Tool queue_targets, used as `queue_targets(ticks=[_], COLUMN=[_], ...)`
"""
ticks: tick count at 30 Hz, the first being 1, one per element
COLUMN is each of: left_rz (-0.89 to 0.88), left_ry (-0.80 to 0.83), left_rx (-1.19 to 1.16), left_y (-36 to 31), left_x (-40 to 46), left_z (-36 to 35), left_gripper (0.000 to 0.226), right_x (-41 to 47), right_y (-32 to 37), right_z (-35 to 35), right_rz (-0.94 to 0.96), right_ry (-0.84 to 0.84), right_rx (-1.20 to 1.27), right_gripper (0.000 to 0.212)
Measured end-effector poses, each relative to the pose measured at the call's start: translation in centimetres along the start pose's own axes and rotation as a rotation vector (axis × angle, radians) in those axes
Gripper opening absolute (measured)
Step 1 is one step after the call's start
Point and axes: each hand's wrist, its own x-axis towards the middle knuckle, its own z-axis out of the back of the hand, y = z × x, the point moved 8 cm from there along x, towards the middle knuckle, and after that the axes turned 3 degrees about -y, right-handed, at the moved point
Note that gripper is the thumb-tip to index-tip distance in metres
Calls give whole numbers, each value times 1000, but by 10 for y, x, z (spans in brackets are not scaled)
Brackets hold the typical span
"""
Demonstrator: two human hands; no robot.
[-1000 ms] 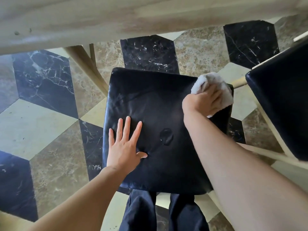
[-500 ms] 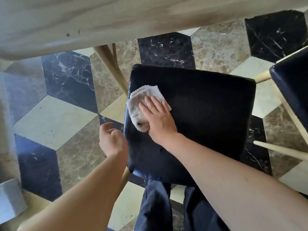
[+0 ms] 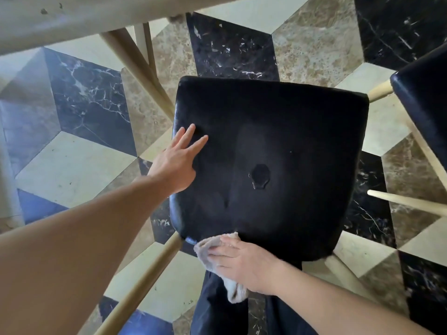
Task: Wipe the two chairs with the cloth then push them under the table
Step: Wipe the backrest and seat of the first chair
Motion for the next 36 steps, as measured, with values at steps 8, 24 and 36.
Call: queue_targets(ticks=[8, 24, 36], left_rz=[89, -8, -13], left_ry=[-63, -311, -515], left_rx=[-242, -17, 75], left_y=[2, -17, -22], left_x=[7, 20, 44], left_z=[8, 4, -34], left_gripper=[95, 59, 71], right_x=[-3, -103, -93], right_y=[-31, -353, -333], right_z=[17, 86, 70], right_rz=[188, -1041, -1093], right_ry=[-142, -496, -564], right_rx=[-19, 490, 425], right_gripper=[41, 74, 87])
